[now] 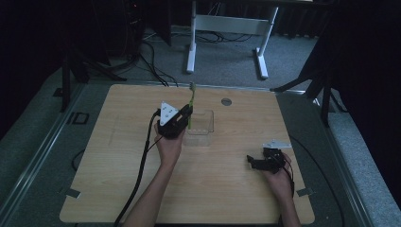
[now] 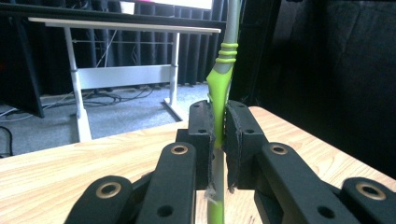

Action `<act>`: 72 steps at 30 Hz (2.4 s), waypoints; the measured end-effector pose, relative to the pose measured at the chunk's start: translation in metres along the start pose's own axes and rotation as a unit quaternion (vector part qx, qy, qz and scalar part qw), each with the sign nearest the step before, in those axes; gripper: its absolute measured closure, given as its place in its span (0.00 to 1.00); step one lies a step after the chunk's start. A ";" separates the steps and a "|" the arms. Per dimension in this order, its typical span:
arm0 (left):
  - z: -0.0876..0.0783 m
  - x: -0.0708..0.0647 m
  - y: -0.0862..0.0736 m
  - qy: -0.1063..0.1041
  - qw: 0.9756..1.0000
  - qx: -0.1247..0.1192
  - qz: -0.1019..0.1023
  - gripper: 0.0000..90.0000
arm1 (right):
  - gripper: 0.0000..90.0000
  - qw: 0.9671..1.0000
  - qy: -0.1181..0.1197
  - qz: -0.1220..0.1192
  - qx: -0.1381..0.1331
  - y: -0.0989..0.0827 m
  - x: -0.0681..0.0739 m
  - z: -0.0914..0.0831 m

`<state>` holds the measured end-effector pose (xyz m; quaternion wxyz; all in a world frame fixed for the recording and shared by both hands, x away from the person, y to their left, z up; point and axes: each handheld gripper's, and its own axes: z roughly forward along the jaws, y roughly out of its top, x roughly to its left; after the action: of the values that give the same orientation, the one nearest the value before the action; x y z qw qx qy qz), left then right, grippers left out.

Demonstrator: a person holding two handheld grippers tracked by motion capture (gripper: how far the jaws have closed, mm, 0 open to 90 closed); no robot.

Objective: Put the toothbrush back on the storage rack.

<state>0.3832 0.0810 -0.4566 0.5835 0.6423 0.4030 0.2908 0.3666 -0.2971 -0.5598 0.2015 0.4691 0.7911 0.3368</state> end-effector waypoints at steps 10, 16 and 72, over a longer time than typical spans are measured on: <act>0.003 0.005 -0.003 0.000 1.000 0.011 0.005 0.90 | 0.16 1.000 0.000 -0.001 0.000 0.000 0.000 0.000; 0.006 0.005 -0.005 -0.001 1.000 0.021 0.008 0.90 | 0.16 1.000 0.000 -0.001 0.000 0.000 0.000 0.000; 0.021 -0.015 -0.027 -0.036 0.985 0.128 0.105 0.67 | 0.16 1.000 0.000 0.000 0.000 0.000 0.000 0.000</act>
<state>0.3886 0.0568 -0.4846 0.4765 0.7607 0.3460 0.2730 0.3666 -0.2971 -0.5598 0.2016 0.4691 0.7913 0.3365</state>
